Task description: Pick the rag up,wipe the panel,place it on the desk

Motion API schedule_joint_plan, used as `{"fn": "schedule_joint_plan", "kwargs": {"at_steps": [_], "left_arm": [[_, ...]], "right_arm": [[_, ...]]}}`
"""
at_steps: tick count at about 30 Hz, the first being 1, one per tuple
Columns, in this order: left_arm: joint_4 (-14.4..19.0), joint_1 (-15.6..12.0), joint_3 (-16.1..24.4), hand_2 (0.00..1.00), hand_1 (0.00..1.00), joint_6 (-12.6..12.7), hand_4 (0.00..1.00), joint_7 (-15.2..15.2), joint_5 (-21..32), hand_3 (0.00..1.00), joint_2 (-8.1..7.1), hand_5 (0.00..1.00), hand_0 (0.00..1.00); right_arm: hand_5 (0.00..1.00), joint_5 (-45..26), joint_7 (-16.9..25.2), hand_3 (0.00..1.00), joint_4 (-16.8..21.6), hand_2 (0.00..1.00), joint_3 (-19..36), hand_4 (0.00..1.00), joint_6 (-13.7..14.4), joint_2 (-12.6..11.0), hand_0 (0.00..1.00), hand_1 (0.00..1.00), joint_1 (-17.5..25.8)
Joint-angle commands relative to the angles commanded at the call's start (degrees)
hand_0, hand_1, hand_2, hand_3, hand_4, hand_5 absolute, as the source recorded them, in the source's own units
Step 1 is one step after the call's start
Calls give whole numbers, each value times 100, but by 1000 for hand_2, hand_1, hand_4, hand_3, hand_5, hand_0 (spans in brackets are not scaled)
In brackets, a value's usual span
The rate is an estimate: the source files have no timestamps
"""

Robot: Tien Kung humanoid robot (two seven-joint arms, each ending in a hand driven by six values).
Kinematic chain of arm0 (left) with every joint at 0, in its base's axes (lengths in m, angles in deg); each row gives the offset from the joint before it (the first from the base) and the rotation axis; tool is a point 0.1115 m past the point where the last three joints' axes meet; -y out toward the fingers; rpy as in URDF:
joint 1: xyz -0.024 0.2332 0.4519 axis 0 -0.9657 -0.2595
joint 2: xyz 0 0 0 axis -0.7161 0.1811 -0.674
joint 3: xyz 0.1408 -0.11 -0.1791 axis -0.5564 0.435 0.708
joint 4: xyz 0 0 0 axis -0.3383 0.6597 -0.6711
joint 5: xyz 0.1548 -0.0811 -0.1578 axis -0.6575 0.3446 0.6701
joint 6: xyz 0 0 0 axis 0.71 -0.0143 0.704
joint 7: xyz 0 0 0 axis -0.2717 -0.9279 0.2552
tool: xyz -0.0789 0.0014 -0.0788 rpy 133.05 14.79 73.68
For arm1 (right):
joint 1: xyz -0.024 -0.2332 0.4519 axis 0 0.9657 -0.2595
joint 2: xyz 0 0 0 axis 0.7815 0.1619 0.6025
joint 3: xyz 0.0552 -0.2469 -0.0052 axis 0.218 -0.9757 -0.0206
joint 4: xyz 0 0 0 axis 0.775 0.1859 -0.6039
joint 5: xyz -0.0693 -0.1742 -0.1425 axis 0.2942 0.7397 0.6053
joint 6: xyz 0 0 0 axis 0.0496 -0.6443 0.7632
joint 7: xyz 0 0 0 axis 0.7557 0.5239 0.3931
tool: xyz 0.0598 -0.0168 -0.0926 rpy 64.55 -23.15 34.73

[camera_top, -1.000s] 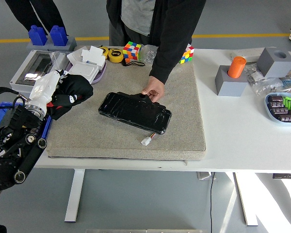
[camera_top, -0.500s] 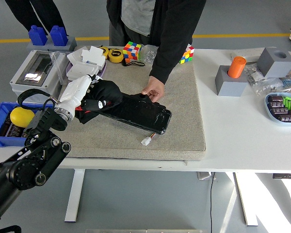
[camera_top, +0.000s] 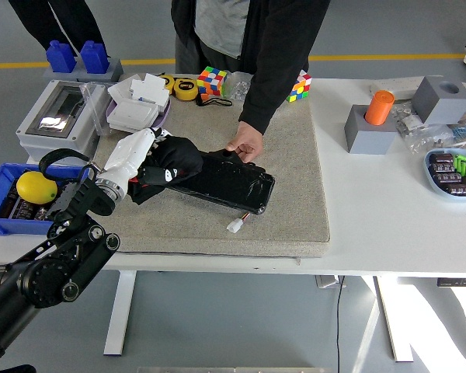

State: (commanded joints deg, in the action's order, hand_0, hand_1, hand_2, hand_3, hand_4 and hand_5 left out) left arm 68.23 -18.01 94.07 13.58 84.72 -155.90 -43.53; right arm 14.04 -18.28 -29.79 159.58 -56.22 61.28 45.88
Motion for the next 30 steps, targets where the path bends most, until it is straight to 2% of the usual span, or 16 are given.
{"fn": "schedule_joint_plan", "kwargs": {"at_steps": [30], "left_arm": [[406,234,-1679,471,406,59,723,-19,282,562,289,2,258]], "right_arm": [[353,10,3,533,8,536,-2,899,-5,15,591,603,10]]}}
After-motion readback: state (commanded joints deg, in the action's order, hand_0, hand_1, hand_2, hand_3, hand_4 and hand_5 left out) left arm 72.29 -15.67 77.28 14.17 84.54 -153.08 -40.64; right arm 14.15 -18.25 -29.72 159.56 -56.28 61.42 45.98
